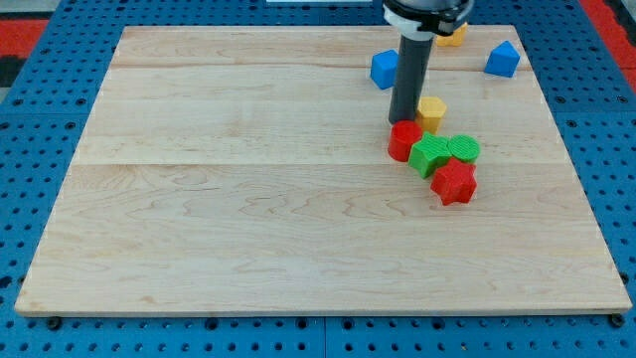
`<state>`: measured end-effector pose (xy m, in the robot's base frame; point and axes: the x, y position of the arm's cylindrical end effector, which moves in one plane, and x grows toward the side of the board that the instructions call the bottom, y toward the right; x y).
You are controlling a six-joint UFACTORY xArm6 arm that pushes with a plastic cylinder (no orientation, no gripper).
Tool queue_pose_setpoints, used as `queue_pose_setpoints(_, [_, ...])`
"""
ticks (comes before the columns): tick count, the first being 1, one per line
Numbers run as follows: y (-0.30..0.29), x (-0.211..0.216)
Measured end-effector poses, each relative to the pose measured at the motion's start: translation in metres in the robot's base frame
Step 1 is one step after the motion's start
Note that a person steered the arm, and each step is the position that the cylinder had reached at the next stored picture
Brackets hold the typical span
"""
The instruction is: Place the yellow hexagon in between blue blocks
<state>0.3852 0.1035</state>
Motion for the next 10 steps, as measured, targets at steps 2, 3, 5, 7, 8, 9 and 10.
queue_pose_setpoints(2, [0.036,0.006])
queue_pose_setpoints(3, [0.066,0.006])
queue_pose_setpoints(5, [0.078,-0.012])
queue_pose_setpoints(7, [0.078,-0.017])
queue_pose_setpoints(8, [0.080,-0.017])
queue_pose_setpoints(9, [0.080,-0.017])
queue_pose_setpoints(10, [0.081,-0.017])
